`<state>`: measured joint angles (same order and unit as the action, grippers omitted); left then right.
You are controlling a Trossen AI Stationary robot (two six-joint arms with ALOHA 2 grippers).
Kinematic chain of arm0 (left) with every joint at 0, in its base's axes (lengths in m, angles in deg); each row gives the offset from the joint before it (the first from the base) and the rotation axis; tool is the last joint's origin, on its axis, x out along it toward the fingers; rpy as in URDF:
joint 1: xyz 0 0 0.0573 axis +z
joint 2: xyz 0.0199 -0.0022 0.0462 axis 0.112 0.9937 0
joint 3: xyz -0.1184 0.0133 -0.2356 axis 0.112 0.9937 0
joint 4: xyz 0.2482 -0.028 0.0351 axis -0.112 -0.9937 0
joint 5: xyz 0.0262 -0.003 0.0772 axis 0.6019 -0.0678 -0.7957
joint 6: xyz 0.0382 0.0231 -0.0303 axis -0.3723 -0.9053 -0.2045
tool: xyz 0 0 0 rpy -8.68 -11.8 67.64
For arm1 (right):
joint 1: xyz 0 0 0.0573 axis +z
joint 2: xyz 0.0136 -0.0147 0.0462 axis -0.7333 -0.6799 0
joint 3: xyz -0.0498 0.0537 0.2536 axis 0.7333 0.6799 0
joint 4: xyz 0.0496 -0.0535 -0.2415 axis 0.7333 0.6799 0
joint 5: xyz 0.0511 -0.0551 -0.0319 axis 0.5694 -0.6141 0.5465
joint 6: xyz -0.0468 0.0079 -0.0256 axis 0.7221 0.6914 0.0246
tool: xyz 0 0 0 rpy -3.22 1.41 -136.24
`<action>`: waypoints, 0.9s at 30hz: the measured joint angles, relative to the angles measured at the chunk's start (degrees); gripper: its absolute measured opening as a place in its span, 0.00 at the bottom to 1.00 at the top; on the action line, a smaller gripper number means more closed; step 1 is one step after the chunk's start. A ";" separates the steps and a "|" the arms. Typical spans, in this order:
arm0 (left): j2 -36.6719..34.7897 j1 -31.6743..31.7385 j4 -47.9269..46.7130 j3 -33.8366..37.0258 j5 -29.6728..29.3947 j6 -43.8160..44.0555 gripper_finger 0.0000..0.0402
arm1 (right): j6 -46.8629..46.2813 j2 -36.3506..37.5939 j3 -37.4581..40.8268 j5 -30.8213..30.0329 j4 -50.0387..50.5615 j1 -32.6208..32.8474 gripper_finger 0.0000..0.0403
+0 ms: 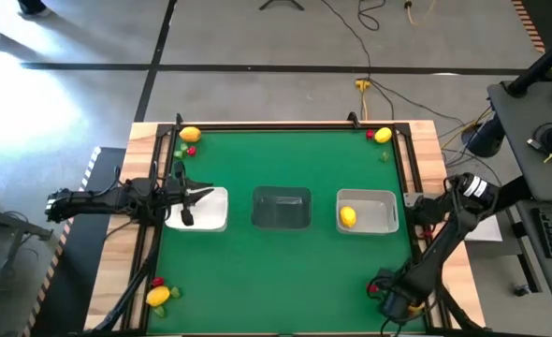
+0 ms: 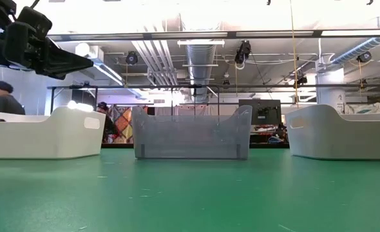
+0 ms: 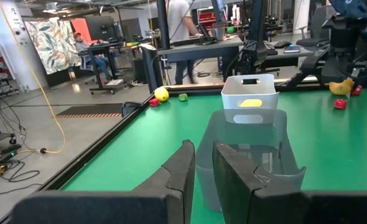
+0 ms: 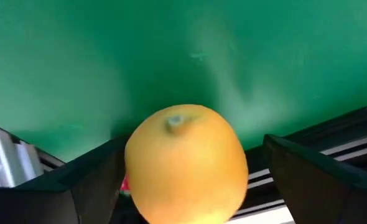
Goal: Sort produce into baskets
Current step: Put the yellow lemon into the gray bin
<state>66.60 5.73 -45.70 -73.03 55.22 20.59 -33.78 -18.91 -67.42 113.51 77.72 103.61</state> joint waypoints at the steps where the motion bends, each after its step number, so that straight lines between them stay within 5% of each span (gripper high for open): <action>1: -0.02 0.01 0.00 0.00 0.00 0.00 0.10 | 0.48 -0.62 -0.05 0.71 -0.02 0.00 0.87; 11: -0.01 0.01 0.00 0.00 0.00 0.00 0.10 | 5.94 -1.30 -0.22 2.20 0.09 -0.82 0.68; 16: -0.02 0.01 0.00 0.00 0.00 0.01 0.10 | 9.28 3.03 -1.59 -0.80 3.24 -3.43 0.65; 20: 0.00 -0.01 0.00 0.00 0.00 0.00 0.10 | 14.51 7.84 -5.10 -9.60 10.51 -7.34 0.68; 27: -0.02 0.01 0.00 0.00 0.00 0.00 0.10 | 31.65 17.51 -5.87 -36.30 15.69 -17.72 0.66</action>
<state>66.58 5.74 -45.70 -73.03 55.22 20.59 -2.14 -1.40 -73.29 77.21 93.40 85.89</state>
